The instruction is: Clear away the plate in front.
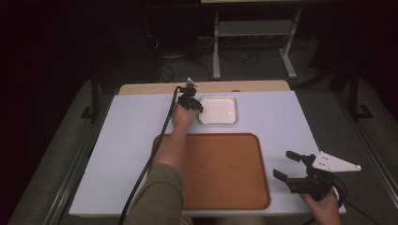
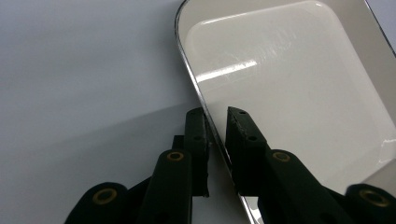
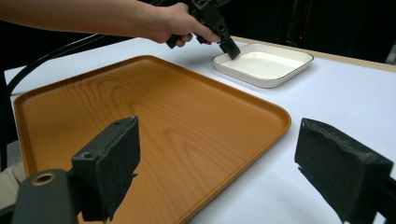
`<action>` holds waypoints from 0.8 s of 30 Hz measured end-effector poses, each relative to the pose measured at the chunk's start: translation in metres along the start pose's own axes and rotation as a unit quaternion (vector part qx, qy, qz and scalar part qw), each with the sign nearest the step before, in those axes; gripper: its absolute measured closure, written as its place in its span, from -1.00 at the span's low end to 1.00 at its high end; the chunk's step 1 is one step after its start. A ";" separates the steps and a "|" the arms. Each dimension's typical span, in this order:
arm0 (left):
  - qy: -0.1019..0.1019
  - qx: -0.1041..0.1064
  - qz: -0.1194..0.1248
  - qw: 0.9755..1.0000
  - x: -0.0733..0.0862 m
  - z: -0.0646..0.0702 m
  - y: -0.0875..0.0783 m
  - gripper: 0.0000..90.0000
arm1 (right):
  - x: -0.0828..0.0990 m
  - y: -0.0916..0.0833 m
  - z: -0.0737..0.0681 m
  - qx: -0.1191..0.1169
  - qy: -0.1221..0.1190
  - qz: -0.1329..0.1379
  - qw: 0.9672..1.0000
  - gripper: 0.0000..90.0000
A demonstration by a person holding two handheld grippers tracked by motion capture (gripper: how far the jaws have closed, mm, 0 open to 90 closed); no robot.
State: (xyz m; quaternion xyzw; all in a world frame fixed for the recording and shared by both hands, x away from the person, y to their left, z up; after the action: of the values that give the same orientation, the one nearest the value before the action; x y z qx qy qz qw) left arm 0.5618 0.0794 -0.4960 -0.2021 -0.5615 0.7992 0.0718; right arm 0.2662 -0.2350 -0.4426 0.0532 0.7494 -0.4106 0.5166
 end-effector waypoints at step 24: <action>-0.078 0.056 0.029 0.995 -0.004 -0.003 -0.001 0.98 | 0.001 -0.001 -0.005 -0.013 -0.006 0.001 1.000 -0.70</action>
State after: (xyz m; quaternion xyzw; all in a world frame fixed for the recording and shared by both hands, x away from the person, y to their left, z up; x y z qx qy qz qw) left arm 0.5663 0.0810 -0.4953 -0.1509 -0.5137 0.8444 0.0153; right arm 0.2616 -0.2327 -0.4417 0.0444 0.7516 -0.4003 0.5223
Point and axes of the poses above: each handheld gripper's, and its own axes: y roughly forward along the jaws, x roughly out of its underside, z roughly to its right, the point moved 6 cm from there along y, roughly forward along the jaws, and after that the axes turned 15 degrees about -z, right-handed, at the moved point
